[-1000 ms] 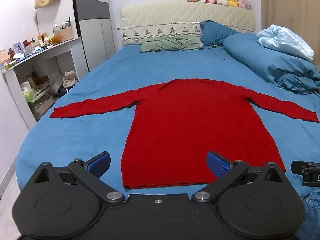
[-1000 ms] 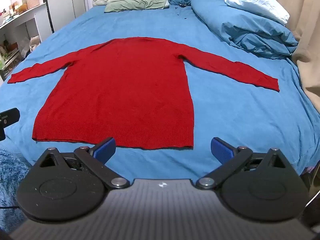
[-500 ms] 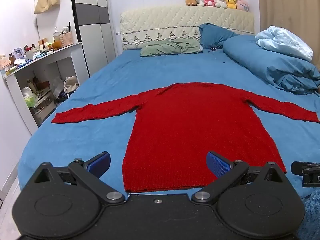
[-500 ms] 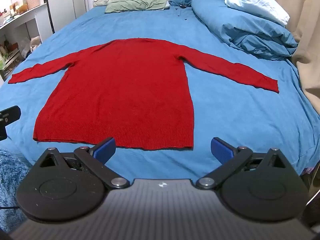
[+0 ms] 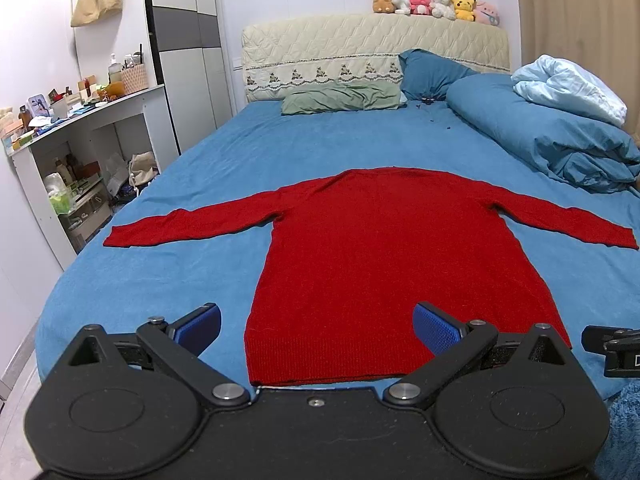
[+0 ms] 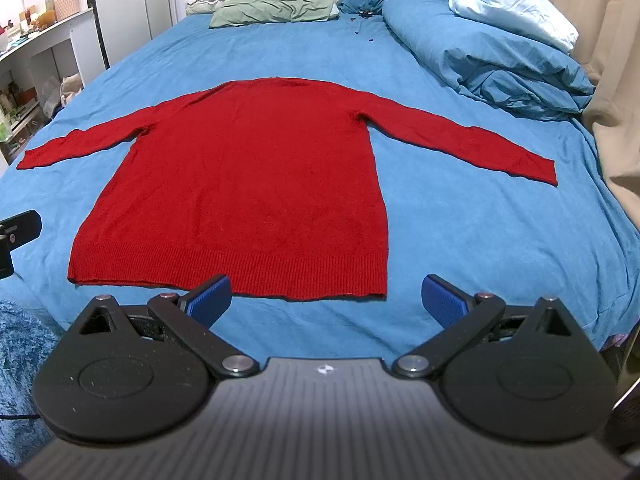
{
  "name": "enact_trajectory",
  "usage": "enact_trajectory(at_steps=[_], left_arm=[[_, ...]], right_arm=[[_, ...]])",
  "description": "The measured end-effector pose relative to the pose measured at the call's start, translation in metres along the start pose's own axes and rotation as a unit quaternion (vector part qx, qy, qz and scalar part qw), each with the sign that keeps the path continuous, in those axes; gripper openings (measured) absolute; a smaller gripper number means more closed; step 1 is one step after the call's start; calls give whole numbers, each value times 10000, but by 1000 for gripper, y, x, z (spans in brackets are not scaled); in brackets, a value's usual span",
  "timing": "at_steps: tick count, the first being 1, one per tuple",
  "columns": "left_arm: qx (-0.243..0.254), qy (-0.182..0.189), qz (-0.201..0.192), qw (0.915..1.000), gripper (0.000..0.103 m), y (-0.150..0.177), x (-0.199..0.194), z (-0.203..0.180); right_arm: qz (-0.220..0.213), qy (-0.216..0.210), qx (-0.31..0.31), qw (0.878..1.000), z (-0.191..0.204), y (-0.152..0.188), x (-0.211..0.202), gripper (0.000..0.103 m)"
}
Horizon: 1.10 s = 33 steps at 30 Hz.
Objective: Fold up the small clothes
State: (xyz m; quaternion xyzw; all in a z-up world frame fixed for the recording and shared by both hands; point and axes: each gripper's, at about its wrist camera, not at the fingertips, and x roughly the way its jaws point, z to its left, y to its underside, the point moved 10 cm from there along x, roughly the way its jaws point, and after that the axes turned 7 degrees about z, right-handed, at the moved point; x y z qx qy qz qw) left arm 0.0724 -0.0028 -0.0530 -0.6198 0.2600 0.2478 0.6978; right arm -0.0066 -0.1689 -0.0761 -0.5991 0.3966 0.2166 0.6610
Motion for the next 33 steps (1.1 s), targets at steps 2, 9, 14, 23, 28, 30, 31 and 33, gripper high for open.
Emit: enact_trajectory(at_steps=[2,9,14,23,28,30,31,33], left_arm=[[1,4,1,10000,103,0,0,0],[-10,0,9,10000,103,-1,0,-1],[-2,-3,6,10000,103,-1,-1,-1],[-9,-2,2,10000,103,-2,-1,-1],[-2,-4,10,10000,103,-2,-1,-1],[16,-14,8,10000,103,-2,-2,-1],[18,-14,8,10000,103,-2,-2,-1],[9,-11,7,10000,103,-2,-2,-1]], right_arm=[[-8,0,0,10000,1,0,-1,103],[3,-25,-11,10000,1,0,-1,103],[1,-52,-8,10000,1,-1,-1,103],[-16,-52,-8,10000,1,0,-2,103],[-19,-49,-5,10000,0,1,-3,103],[-19,-43,-5,10000,0,0,-3,103],[-22,-42,-7,10000,0,0,-3,103],[-23,-43,-5,10000,0,0,-3,103]])
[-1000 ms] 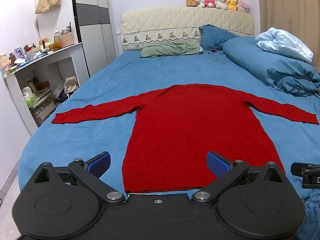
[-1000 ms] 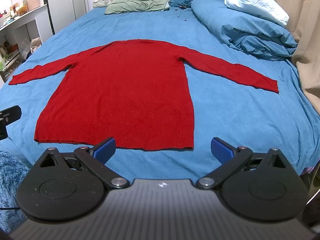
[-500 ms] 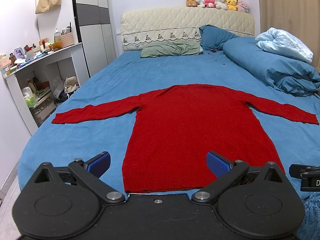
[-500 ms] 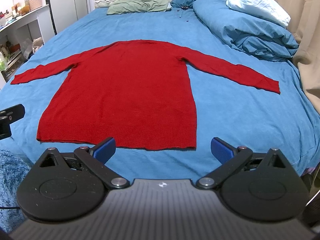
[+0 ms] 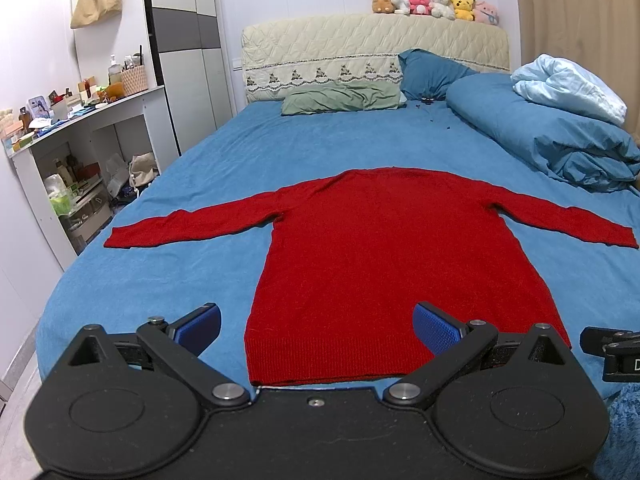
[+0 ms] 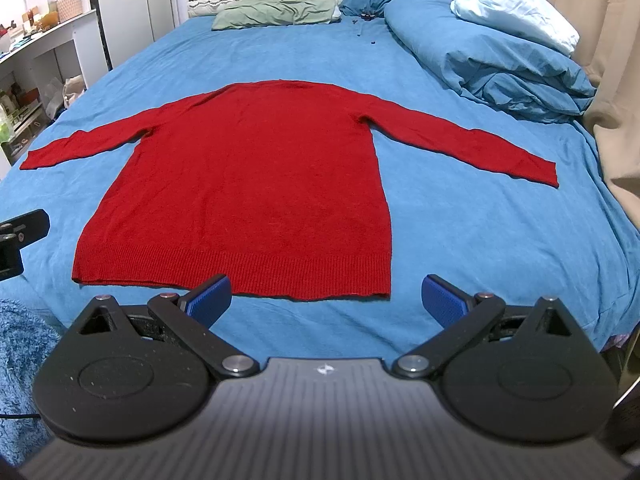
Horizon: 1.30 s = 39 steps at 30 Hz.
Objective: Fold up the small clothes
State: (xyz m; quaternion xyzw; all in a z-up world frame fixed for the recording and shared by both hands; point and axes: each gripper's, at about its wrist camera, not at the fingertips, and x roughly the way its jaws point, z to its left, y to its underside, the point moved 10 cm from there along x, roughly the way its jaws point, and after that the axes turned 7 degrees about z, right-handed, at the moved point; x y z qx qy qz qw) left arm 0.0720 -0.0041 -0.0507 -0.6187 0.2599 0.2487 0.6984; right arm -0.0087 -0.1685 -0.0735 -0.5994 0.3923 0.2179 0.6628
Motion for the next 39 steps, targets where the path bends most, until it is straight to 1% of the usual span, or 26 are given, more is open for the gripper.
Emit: enact_trajectory(at_steps=[27,36,39], left_arm=[[-69,39,16,10000,103,-2,-2,3],[-84,-11,20,10000,103,-2,-1,3],[-53,-97,10,9999,103,-4,-1,4]], right_arm=[[-20,-7,-58,10000,2,0,-1,103],[-17,-30,-81,10000,3,0,0,103],[-39,-27,-105,9999,1,-3,-1,103]])
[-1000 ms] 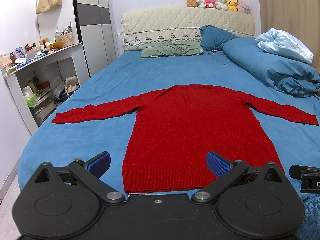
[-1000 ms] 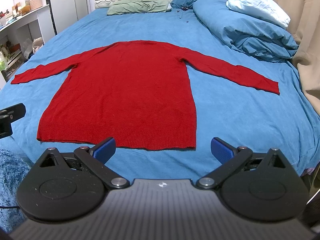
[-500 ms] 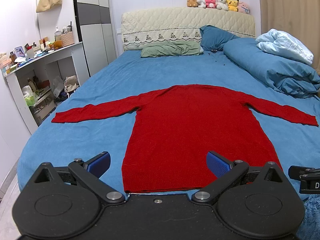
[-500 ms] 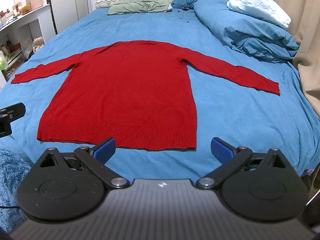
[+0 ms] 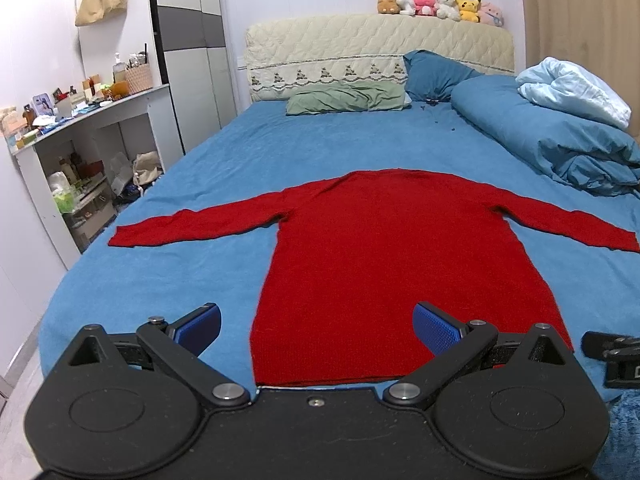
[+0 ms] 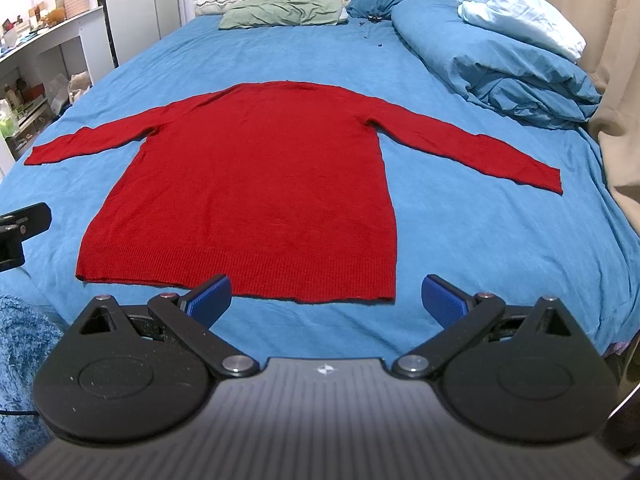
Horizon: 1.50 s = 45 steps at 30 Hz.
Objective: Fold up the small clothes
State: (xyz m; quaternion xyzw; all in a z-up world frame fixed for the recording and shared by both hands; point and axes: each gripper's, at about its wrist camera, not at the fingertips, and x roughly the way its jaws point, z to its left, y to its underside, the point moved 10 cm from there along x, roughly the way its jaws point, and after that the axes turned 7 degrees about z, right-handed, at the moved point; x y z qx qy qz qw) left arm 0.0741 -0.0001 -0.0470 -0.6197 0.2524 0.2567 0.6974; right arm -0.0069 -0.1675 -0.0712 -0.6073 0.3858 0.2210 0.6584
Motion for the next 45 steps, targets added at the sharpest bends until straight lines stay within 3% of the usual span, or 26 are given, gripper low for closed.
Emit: enact_trajectory(at_steps=[4,8,13,17,22,27,34,38,39,41,42,45], left_arm=[[66,-115,-190,9997,103,-20,-6,4],[154,-81,-690,9975,103,-71,-18,-4],[196,394,-1042,9936,103,-145,-2,-39],[363,741,-997,9916,103,-187,47,-88],[608,970,-641,9914,103,-219,143,-157],[849,1300,102,9878,103,-219,244,-221],[972,1469,801,9811,103,-194,348,-279],[960,1437,1189,9777,103,-172,389,-291],[969,1420,1256,9771,103,-168,395,-293],[968,1369,1343,9766,103,-160,407,-295],[950,1356,1359,9768,103,-158,409,-296],[965,1379,1239,9779,103,-156,410,-295]], right_arm=[[-171,-44,61,9998,-9,-17,-7,103],[-497,17,200,9986,-34,-58,-14,103],[-646,120,755,9950,-97,-112,4,103],[-795,440,1359,9865,-165,-146,46,103],[-781,620,2250,9692,-253,-153,129,103],[-587,757,3026,9483,-318,-134,205,103],[-589,910,3698,9228,-369,-108,284,103],[-957,1057,3798,9140,-380,-109,299,102],[-1014,1152,3748,9143,-381,-112,302,96],[-1073,1304,3699,9136,-385,-116,308,76],[-1103,1366,3705,9121,-387,-117,311,72],[-1163,1540,3758,9064,-396,-119,315,44]])
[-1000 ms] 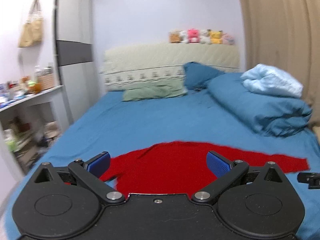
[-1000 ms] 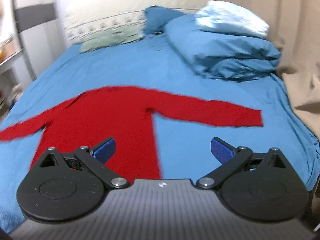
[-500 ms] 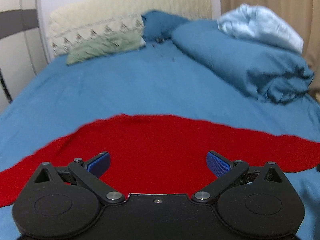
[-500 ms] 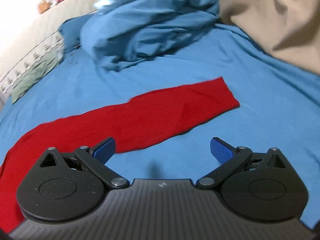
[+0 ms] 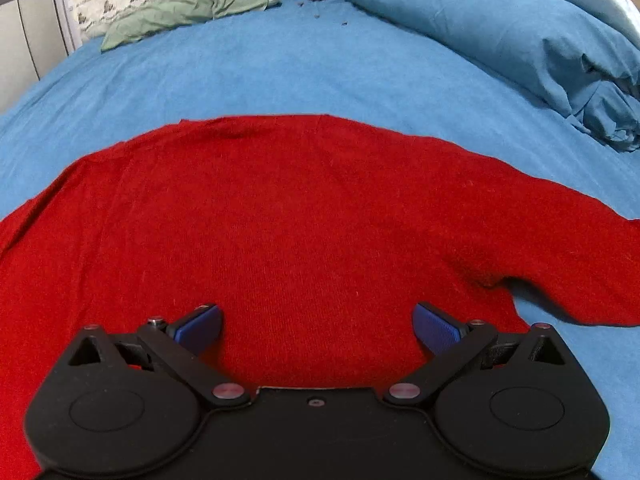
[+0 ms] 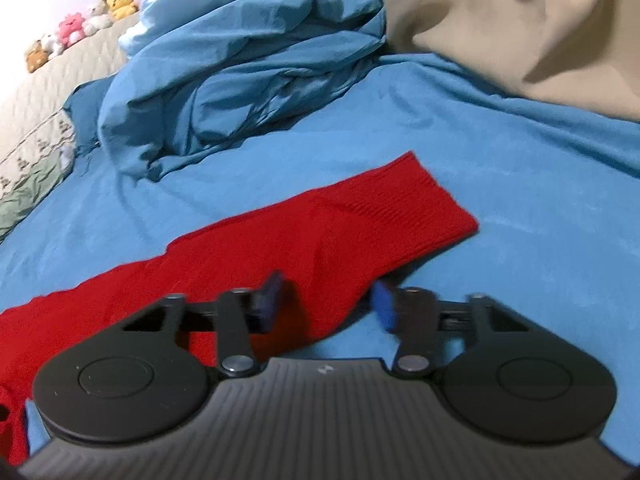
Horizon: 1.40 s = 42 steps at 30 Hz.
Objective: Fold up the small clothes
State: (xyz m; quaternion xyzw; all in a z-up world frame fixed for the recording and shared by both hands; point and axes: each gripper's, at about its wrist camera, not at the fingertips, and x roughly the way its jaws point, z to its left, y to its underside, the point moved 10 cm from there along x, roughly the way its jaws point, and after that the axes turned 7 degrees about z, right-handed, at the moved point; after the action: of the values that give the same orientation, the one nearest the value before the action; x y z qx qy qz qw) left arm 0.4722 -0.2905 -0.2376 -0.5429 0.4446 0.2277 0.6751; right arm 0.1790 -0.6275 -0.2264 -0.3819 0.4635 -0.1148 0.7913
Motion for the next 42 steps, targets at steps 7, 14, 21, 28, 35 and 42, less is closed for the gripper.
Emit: enact_trajectory(at_steps=[7,14,21,28,35,42], left_arm=[[141,14,-28,9999,103,0,-8,4],[-126,-126,-521,9985,103,-17,-54,54],[-555,25,-789,9953,103,-19,-102,127],[-821,-342,-539,9946,103,17,-98,190],[-857,-72,-501,9950,103,32,-86,202],[-218,323,-841,9957,103,15,-90,150]], right_arm=[[-27,199,58,9998,-2,-11,1,20],[-473,-953,-531,9929,103,-57,-52,20],[-348,-2815,-1854,9408,318,-17,-114,20],[708,-3418,-3065,8856,448,154,-85,20],[919,-3430,-3517,8661,440,220,-72,45],[378,-3460,-3834,8555,381,165,-96,94]])
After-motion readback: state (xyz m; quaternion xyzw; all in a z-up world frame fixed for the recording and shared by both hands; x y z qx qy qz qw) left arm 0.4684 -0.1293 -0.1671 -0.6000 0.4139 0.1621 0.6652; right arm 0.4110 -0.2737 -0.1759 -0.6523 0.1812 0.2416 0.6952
